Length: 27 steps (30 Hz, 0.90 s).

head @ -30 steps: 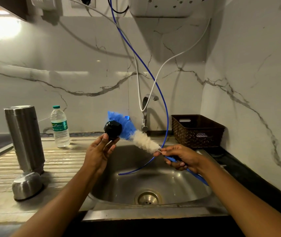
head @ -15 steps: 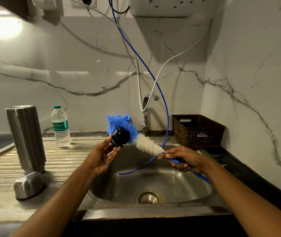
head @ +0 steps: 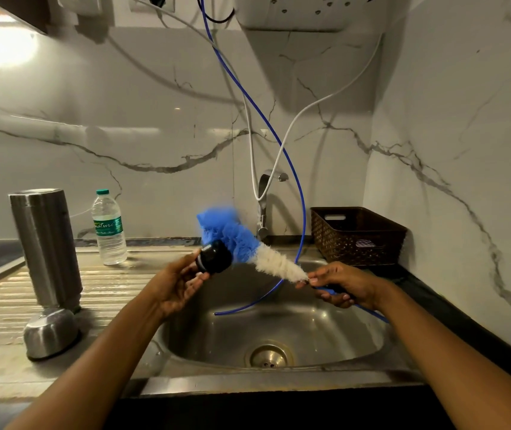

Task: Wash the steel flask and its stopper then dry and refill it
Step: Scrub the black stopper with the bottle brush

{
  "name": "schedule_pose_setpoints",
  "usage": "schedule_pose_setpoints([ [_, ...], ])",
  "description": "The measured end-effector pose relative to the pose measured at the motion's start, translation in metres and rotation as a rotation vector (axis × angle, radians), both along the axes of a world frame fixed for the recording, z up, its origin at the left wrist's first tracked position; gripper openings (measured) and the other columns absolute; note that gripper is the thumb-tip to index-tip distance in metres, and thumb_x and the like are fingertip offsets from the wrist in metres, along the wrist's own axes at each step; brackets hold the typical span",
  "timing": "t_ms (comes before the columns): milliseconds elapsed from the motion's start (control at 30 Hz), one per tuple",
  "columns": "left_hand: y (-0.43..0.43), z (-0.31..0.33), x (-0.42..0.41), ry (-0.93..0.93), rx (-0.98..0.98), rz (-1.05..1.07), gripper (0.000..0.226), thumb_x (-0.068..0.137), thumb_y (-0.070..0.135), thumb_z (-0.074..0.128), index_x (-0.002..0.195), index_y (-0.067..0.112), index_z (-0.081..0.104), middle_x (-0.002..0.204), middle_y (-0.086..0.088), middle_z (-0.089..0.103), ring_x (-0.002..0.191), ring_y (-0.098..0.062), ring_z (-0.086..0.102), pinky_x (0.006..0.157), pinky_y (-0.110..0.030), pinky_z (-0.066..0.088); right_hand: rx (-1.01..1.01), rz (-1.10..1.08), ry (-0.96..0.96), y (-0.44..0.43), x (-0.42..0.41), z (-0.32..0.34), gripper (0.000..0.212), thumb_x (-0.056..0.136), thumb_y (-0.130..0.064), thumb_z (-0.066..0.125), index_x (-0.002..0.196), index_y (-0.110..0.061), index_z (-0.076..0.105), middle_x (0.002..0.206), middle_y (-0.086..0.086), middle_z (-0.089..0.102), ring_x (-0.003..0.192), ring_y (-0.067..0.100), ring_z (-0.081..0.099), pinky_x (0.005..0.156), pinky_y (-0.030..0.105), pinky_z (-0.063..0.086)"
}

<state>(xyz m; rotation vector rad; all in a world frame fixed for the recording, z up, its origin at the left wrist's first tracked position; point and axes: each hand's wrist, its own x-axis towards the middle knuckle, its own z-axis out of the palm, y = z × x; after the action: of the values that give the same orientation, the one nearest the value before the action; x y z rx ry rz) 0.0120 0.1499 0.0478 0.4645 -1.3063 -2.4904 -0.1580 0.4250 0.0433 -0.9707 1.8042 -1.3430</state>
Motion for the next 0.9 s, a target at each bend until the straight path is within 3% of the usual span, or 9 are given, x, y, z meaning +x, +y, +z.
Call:
schedule_pose_setpoints([
  [200,-0.002,-0.001,-0.004,-0.002,-0.068,0.038,0.022,0.091,0.024,0.057,0.095,0.002,0.06,0.067,-0.01,0.067,0.044,-0.01,0.062,0.041,-0.016,0.051,0.04,-0.018,0.041,0.004,0.0,0.005,0.027,0.095,-0.012,0.047,0.113,-0.008,0.066,0.06,-0.001,0.046,0.039,0.004,0.027,0.036,0.015,0.021],
  [333,0.003,-0.009,-0.012,-0.06,-0.192,0.086,0.019,0.09,0.023,0.06,0.093,0.004,0.059,0.076,-0.011,0.066,0.049,-0.01,0.065,0.048,-0.017,0.054,0.105,-0.129,0.224,-0.007,0.009,0.003,0.026,0.094,-0.013,0.051,0.117,-0.012,0.064,0.059,-0.001,0.048,0.04,0.004,0.034,0.038,0.016,0.027],
  [467,-0.008,-0.012,-0.014,-0.026,-0.155,0.234,0.023,0.087,0.019,0.065,0.101,0.002,0.06,0.09,-0.016,0.065,0.053,-0.014,0.068,0.047,-0.018,0.054,0.138,-0.188,0.394,-0.012,0.012,0.007,0.026,0.095,-0.017,0.053,0.118,-0.016,0.063,0.056,-0.003,0.05,0.041,0.003,0.038,0.04,0.017,0.031],
  [600,0.0,-0.017,-0.019,-0.055,-0.163,0.219,0.02,0.085,0.014,0.067,0.097,0.001,0.058,0.093,-0.019,0.066,0.057,-0.019,0.07,0.046,-0.019,0.054,0.154,-0.24,0.538,-0.024,0.02,0.0,0.025,0.094,-0.024,0.055,0.117,-0.023,0.064,0.057,-0.007,0.054,0.044,0.003,0.042,0.044,0.019,0.033],
  [800,-0.006,-0.013,-0.018,0.035,-0.125,0.353,0.015,0.087,0.012,0.064,0.095,0.0,0.06,0.097,-0.02,0.066,0.076,-0.024,0.067,0.047,-0.018,0.053,0.119,-0.214,0.387,-0.022,0.024,0.004,0.023,0.094,-0.02,0.054,0.114,-0.026,0.063,0.058,-0.003,0.05,0.043,0.006,0.036,0.039,0.02,0.029],
  [900,0.005,-0.015,-0.02,0.021,-0.169,0.303,0.011,0.086,0.012,0.064,0.091,0.003,0.06,0.094,-0.017,0.067,0.08,-0.024,0.067,0.053,-0.02,0.057,0.094,-0.227,0.441,-0.03,0.034,0.001,0.018,0.095,-0.019,0.052,0.107,-0.027,0.064,0.059,-0.002,0.05,0.041,0.005,0.037,0.039,0.019,0.029],
])
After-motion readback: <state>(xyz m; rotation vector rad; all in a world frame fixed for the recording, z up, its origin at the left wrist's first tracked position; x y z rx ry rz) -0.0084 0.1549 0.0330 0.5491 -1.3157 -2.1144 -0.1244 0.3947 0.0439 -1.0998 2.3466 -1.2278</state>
